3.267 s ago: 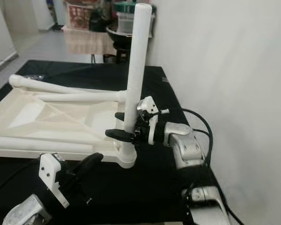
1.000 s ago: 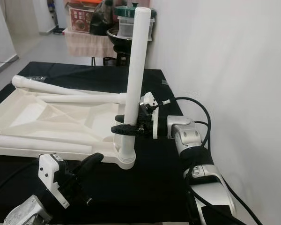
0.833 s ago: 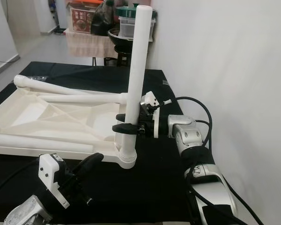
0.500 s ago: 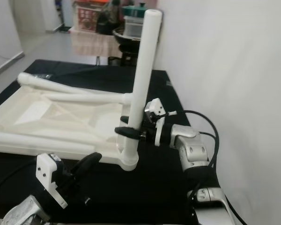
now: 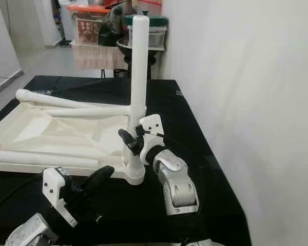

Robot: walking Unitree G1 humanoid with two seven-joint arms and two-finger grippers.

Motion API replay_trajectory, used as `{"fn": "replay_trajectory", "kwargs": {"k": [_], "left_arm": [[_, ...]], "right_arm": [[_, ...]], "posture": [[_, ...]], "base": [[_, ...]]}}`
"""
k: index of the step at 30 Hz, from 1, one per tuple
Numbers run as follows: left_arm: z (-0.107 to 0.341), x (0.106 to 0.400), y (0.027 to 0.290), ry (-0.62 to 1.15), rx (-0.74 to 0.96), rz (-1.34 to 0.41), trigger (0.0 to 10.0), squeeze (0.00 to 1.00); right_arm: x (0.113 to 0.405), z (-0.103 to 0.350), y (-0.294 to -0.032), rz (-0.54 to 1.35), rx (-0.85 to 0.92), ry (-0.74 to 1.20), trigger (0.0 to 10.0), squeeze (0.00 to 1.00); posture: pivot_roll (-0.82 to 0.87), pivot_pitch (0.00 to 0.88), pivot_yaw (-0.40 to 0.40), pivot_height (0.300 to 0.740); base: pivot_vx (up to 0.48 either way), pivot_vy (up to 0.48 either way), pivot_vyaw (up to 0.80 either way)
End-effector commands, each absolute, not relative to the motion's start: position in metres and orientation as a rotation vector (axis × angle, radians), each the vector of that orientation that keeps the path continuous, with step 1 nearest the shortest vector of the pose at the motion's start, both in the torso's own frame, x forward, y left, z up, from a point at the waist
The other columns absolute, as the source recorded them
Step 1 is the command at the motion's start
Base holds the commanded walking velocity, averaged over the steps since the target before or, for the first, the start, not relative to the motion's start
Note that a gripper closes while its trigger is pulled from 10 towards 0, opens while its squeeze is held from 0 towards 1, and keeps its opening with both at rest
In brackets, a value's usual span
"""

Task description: Building children table

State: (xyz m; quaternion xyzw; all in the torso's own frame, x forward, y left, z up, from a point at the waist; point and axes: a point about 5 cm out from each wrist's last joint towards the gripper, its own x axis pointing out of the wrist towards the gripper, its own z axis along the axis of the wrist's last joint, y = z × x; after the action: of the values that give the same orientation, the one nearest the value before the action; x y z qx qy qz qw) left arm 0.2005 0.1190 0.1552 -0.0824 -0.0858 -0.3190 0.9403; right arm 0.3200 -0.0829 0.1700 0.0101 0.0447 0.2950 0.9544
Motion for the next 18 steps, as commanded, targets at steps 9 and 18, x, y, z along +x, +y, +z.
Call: {"fn": "replay_trajectory", "kwargs": {"k": [9,18], "left_arm": [[0.151,0.203,0.116,-0.165,-0.174,-0.654,10.0,0.0],[0.15,0.202,0.115,-0.162,-0.174,-0.653,10.0,0.0]], "right_arm": [[0.334,0.196,-0.107,1.074,-0.063,0.0,10.0,0.0],[0.346,0.199,-0.128,1.32,-0.077,0.116,10.0,0.0]], "posture": [[0.01,0.0,-0.104,0.74],[0.02,0.0,-0.104,0.74]], "base": [[0.0,0.0,0.0],[0.0,0.0,0.0]]}}
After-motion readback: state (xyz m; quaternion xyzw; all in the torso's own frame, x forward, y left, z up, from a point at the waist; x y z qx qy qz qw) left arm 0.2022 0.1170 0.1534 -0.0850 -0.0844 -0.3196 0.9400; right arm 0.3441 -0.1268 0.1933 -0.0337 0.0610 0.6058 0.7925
